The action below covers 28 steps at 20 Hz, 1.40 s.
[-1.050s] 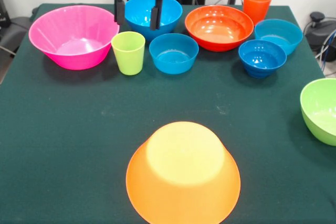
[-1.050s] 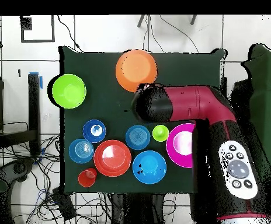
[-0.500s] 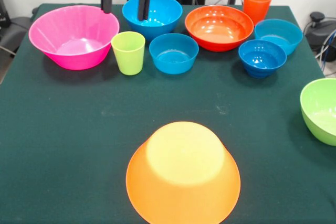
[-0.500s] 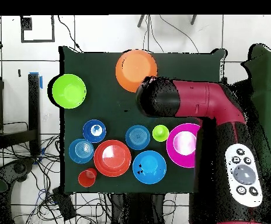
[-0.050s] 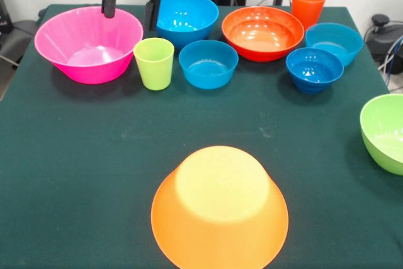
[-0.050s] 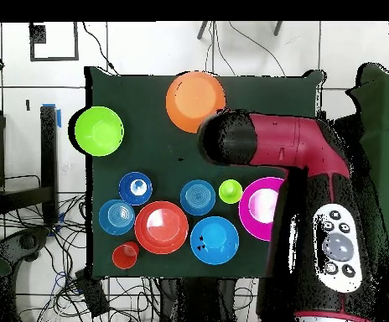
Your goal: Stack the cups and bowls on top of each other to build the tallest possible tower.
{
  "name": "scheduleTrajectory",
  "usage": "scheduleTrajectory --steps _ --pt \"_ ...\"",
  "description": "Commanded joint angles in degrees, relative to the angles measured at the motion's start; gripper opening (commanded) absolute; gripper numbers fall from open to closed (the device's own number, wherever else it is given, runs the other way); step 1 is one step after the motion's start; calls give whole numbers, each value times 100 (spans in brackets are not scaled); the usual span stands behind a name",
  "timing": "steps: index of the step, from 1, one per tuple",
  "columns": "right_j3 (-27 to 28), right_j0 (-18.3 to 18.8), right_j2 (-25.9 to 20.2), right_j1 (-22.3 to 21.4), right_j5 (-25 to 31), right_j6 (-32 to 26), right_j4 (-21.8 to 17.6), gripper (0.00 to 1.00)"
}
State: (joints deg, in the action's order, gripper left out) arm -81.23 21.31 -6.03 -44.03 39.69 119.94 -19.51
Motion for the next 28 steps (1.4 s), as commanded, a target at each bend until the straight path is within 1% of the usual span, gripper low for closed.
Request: scheduleTrajectory --steps 1,6,11,14,28 --pt "183 -272 412 726 136 1278 25 100" --pt "234 -342 529 927 -92 1262 70 100" --pt "320 -353 584 1083 -138 1199 150 100" --pt "311 -407 661 1121 -196 1220 193 100" --pt "371 -523 813 1212 -135 1060 469 100"
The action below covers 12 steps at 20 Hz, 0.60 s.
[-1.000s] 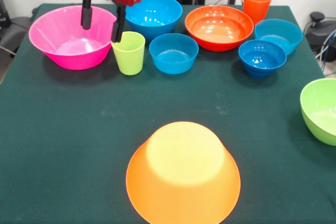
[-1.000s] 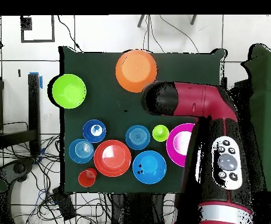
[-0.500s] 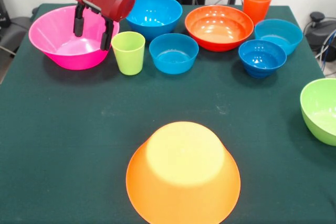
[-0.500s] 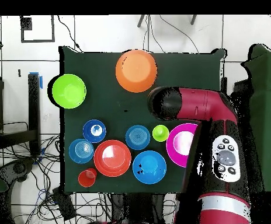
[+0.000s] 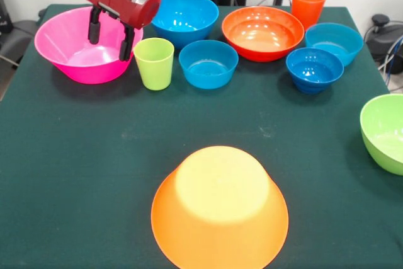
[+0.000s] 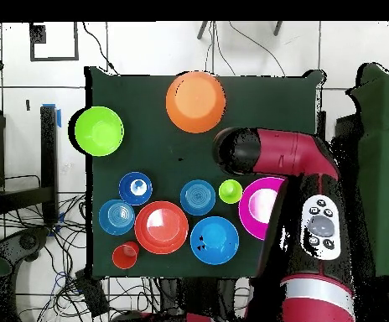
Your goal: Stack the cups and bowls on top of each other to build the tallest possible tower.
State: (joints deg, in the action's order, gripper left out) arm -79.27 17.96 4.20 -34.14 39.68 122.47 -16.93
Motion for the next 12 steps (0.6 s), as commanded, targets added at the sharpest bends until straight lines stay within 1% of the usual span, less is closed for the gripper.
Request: scheduleTrajectory --steps 1,4,7,12 --pt "177 -191 -206 239 -161 794 225 100" --pt "265 -181 -206 359 -122 721 272 100" --pt "256 -199 -167 414 -173 815 353 100" --pt "322 -224 -117 524 -179 799 438 100"
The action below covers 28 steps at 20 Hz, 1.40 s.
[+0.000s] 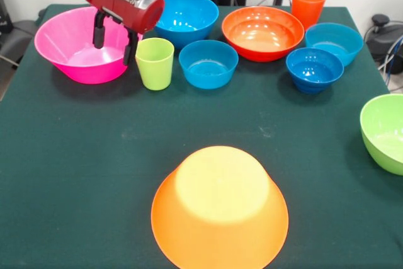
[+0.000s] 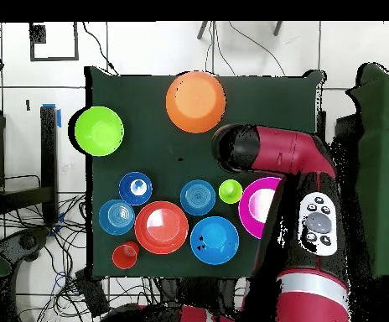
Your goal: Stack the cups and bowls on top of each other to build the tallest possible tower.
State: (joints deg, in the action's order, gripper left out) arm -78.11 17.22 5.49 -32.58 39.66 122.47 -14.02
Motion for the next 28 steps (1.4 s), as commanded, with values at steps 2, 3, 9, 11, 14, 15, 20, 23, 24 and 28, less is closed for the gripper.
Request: scheduleTrajectory --steps 2,3,9,11,14,15,20,23,24,28 --pt "241 -175 -200 423 -197 806 169 100" --pt "257 -185 -180 449 -216 809 178 100" --pt "333 -149 -178 606 -312 704 219 100" --pt "346 -121 -196 637 -344 657 223 100" --pt "350 -95 -216 662 -376 605 223 100" --pt "365 -85 -228 688 -369 593 231 100" --pt "439 -40 -268 822 -461 521 208 100" --pt "503 -9 -306 861 -415 327 142 100" --pt "440 -6 -316 827 -601 277 88 0" --pt "362 35 -396 763 -561 149 113 0"
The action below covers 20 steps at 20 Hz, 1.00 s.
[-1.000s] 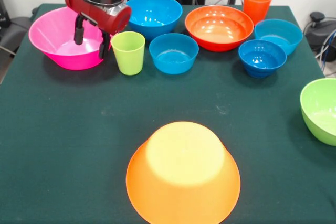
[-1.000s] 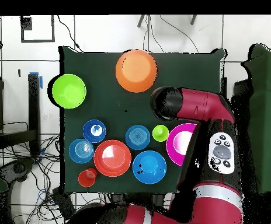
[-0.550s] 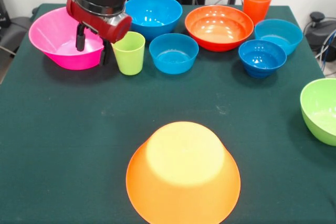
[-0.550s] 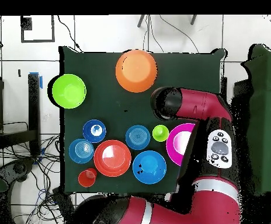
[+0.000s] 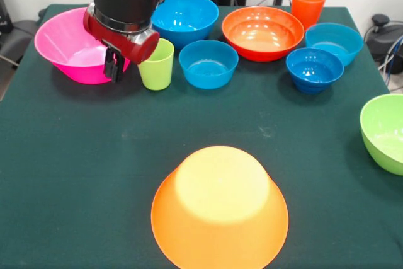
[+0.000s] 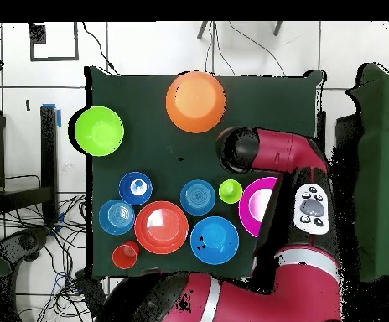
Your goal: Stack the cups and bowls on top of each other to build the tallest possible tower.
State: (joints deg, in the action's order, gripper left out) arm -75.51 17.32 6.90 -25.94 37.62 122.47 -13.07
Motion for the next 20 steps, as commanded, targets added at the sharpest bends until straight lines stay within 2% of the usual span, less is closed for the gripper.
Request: scheduleTrajectory --steps 1,5,13,14,20 --pt "41 37 -583 47 -367 133 56 0" --pt "25 -82 -551 -104 -95 127 117 0" --pt "-34 -72 -583 -182 100 60 160 0" --pt "-89 -63 -588 -206 -27 73 146 100" --pt "-198 -191 -358 -124 -289 591 177 100"
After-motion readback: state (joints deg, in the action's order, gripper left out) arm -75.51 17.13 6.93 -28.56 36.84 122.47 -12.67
